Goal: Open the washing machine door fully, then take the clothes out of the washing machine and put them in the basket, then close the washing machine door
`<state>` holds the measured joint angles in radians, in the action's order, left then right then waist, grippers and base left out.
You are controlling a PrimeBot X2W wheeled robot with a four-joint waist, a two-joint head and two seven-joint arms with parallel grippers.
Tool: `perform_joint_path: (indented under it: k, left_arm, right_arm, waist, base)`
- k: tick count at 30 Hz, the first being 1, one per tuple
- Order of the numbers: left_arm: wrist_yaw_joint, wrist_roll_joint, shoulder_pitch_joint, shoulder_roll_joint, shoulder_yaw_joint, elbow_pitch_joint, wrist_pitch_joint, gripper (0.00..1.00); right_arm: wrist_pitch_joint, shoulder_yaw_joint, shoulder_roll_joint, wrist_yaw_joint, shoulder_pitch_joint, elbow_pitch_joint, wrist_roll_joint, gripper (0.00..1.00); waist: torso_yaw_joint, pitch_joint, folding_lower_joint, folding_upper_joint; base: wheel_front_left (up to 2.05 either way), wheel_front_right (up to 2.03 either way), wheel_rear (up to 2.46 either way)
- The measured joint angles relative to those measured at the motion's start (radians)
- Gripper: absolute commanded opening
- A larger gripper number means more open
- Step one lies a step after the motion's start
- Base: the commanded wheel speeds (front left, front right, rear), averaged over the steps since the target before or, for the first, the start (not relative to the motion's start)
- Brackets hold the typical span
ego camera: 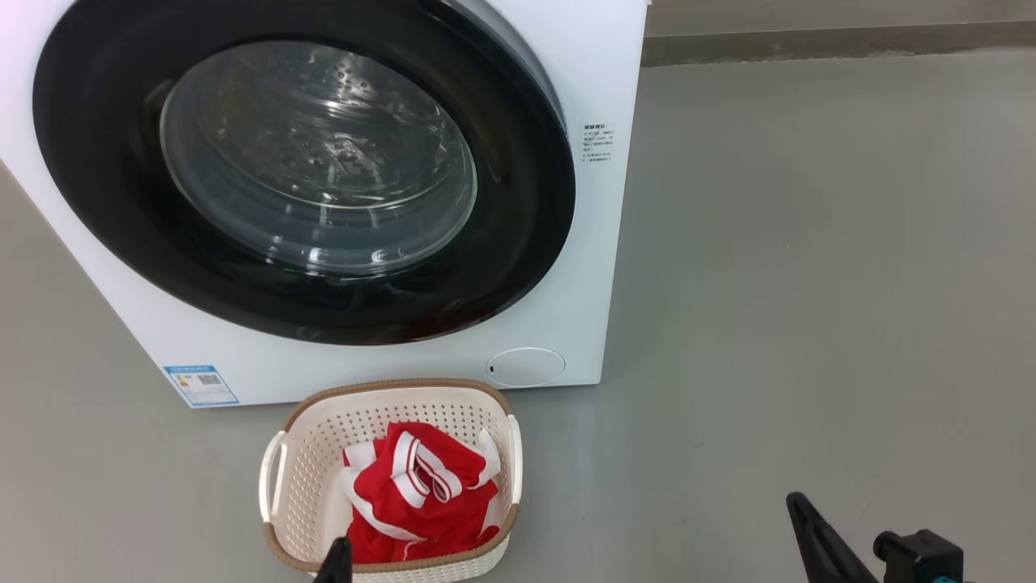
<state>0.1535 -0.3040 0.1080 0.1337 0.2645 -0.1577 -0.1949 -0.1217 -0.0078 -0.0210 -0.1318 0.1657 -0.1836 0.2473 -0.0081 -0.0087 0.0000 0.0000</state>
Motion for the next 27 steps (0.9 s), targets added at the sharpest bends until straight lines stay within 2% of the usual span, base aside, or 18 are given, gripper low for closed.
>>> perform_joint_path:
  k: [15, 27]
  left_arm:
    - [-0.023, -0.143, 0.0, -0.005, -0.017, -0.016, 0.027, 0.0]
    - [-0.054, -0.283, -0.006, -0.008, -0.046, -0.032, 0.053, 0.0]
  right_arm:
    - [0.015, 0.0, -0.001, 0.0, 0.003, -0.015, 0.141, 0.0]
    - [0.035, -0.002, -0.007, 0.0, -0.015, -0.023, 0.297, 0.0]
  waist:
    - [0.001, 0.001, 0.0002, 0.0]
    - [0.002, 0.002, 0.0002, 0.0]
  base:
    - [0.0, 0.0, 0.0]
    - [0.0, 0.0, 0.0]
